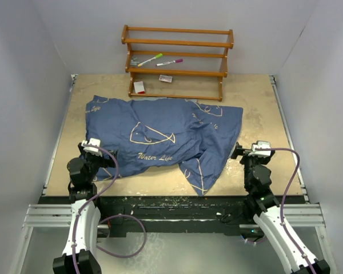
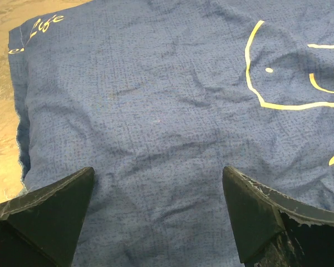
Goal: Remove the pillowcase from the pillow
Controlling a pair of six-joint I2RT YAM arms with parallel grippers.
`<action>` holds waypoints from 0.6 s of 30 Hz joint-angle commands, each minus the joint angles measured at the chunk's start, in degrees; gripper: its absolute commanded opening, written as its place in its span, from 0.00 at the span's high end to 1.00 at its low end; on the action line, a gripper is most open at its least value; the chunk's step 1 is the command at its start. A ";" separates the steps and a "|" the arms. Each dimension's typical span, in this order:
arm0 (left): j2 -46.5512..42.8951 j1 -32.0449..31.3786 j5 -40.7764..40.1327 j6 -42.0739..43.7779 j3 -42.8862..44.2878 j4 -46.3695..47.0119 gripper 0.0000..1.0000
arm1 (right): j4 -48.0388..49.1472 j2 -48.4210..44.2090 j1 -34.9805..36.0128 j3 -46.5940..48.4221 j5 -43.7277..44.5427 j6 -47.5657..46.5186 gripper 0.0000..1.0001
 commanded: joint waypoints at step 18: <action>6.13 -0.05 -2.77 -0.15 12.87 -7.39 0.01 | -2.09 1.03 0.11 7.74 1.90 -1.76 0.00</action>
